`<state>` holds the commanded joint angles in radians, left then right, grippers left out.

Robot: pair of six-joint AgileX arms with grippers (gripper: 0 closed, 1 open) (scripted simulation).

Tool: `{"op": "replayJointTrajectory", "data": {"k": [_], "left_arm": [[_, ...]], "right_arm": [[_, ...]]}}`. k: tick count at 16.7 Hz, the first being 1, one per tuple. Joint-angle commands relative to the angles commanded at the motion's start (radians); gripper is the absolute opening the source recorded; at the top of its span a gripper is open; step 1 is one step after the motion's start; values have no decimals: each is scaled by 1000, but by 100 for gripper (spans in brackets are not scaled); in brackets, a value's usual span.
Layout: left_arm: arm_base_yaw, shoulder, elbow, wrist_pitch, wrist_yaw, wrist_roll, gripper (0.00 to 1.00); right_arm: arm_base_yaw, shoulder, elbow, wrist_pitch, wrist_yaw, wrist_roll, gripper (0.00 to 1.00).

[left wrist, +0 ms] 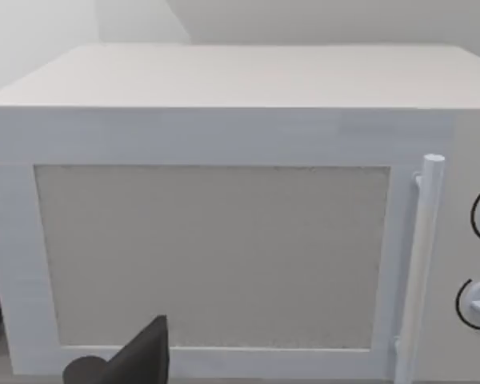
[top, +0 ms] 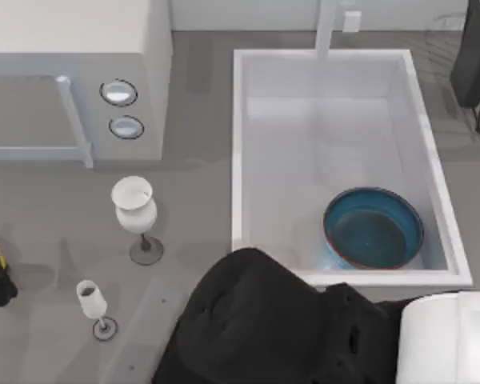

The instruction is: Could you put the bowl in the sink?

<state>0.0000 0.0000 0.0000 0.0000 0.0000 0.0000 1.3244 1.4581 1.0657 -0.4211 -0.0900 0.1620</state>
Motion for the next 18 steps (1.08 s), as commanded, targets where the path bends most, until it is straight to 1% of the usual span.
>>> {"op": "replayJointTrajectory", "data": {"k": [4,10,14,18], "left_arm": [[0,0,0,0,0,0,100],[0,0,0,0,0,0,100],[0,0,0,0,0,0,100],[0,0,0,0,0,0,100]], "right_arm": [[-81,-37,-69,359,143,-22,0],[-315,-26,-166,858,419,-68,0],[-487,36,-250,1101,591,-104,0],[-624,111,-328,1253,720,-132,0]]}}
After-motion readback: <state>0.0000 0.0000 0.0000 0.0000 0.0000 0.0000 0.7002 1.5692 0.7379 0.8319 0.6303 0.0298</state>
